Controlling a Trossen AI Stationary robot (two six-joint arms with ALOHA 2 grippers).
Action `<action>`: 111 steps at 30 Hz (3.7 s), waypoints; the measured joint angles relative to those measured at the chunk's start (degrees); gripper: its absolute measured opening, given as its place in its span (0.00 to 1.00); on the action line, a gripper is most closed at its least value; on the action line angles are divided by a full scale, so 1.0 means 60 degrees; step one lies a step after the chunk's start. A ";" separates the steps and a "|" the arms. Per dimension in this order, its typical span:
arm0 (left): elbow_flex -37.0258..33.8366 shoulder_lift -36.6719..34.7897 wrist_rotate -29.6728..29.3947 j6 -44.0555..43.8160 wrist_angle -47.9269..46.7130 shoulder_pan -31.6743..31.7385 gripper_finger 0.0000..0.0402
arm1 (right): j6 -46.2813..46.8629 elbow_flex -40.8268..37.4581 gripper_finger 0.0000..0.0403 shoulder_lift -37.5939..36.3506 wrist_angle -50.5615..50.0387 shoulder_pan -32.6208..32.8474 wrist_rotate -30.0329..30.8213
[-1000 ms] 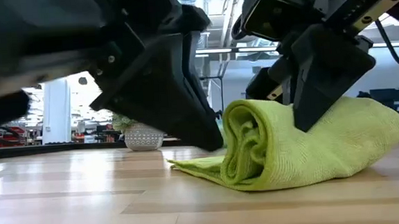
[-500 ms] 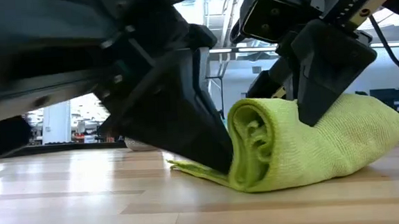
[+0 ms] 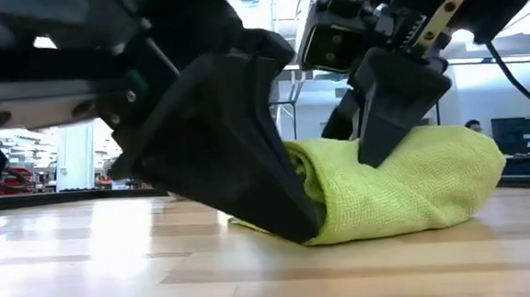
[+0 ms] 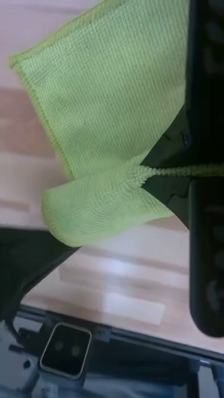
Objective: Roll microfiber towels into tight, uniform cylinder then place into a basket
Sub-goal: Roll the green microfiber cloth
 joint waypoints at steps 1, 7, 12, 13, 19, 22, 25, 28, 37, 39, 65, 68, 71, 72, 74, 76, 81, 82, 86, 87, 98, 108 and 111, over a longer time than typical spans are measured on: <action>0.0000 -0.0092 -0.0098 -0.0114 -0.0183 -0.0039 0.00 | -0.0029 -0.0002 0.06 0.0000 -0.0037 -0.0041 0.0000; 0.0005 -0.0556 -0.0914 -0.0204 0.0152 -0.0312 0.00 | -0.0252 -0.0004 0.07 0.0004 -0.0201 -0.0254 -0.0019; -0.0128 -0.0587 -0.1117 -0.0108 0.1125 -0.0128 0.00 | -0.0590 -0.0002 0.08 0.0004 -0.0234 -0.0289 0.0019; -0.0229 -0.0589 -0.1139 -0.0238 0.1210 -0.0011 0.00 | -0.0688 -0.0004 0.08 0.0004 -0.0234 -0.0276 0.0039; -0.0748 -0.0589 -0.1679 -0.1402 0.1264 0.0646 0.00 | -0.0848 -0.0004 0.17 0.0006 -0.0228 -0.0207 0.0285; -0.1130 -0.0585 -0.1296 -0.1988 0.1168 0.0902 0.00 | -0.0864 -0.0004 0.27 0.0007 -0.0223 -0.0234 0.0346; -0.1411 -0.0585 -0.1193 -0.2328 0.1220 0.0979 0.00 | -0.0864 -0.0004 0.39 0.0007 -0.0268 -0.0324 0.0374; -0.1530 -0.0585 -0.1190 -0.2437 0.1205 0.0979 0.00 | -0.0863 -0.0015 0.48 -0.0184 -0.0550 -0.0433 0.0506; -0.1530 -0.0585 -0.1149 -0.2446 0.1233 0.0968 0.00 | -0.1024 -0.0011 0.40 -0.1355 -0.1412 -0.0343 0.1346; -0.1530 -0.0585 -0.1149 -0.2446 0.1233 0.0968 0.00 | -0.1036 -0.0004 0.32 -0.1376 -0.1423 -0.0293 0.1347; -0.0918 -0.0574 -0.2283 -0.2678 0.0503 0.0813 0.00 | -0.0261 0.0000 0.10 -0.0311 -0.2729 0.0293 0.1989; -0.0918 -0.0574 -0.2175 -0.2690 0.0561 0.0812 0.00 | -0.0319 0.0000 0.11 -0.0403 -0.2852 0.0410 0.2097; -0.0918 -0.0571 -0.2147 -0.2683 0.0559 0.0800 0.00 | -0.0345 -0.0003 0.13 -0.0580 -0.2983 0.0477 0.2232; -0.0918 -0.0571 -0.2143 -0.2690 0.0548 0.0800 0.00 | -0.0363 -0.0004 0.13 -0.0666 -0.3000 0.0501 0.2333; -0.0918 -0.0571 -0.2143 -0.2712 0.0517 0.0800 0.00 | -0.0432 -0.0048 0.14 -0.0858 -0.3005 0.0548 0.2575; -0.0918 -0.0571 -0.2197 -0.2708 0.0558 0.0778 0.00 | -0.0565 -0.0273 0.15 -0.1094 -0.2769 0.0626 0.2842; -0.0918 -0.0609 -0.2457 -0.2601 0.1111 0.0706 0.00 | -0.0546 -0.1690 0.17 -0.1782 -0.0953 0.0606 0.3134; -0.0918 -0.0611 -0.2369 -0.2503 0.1251 0.0700 0.00 | -0.0488 -0.2015 0.17 -0.1961 -0.0570 0.0587 0.3141; -0.0911 -0.0438 -0.1927 -0.2214 0.2004 0.0972 0.00 | -0.0354 -0.3059 0.22 -0.2724 0.0822 0.0591 0.3104; -0.0911 -0.0389 -0.1769 -0.2095 0.2235 0.1069 0.00 | -0.0351 -0.3241 0.24 -0.2898 0.1052 0.0601 0.3049; -0.0911 -0.0250 -0.0938 -0.1988 0.2682 0.1781 0.00 | -0.1983 -0.3541 0.56 -0.3157 0.2439 0.1522 0.2954; -0.0911 -0.0250 -0.0948 -0.2025 0.2353 0.1784 0.00 | -0.4437 -0.2702 0.58 -0.0900 0.3374 0.3188 0.5657; -0.0909 -0.0146 -0.0962 -0.2034 0.2354 0.1802 0.00 | -0.4997 -0.2214 0.56 -0.0517 0.2828 0.3501 0.6464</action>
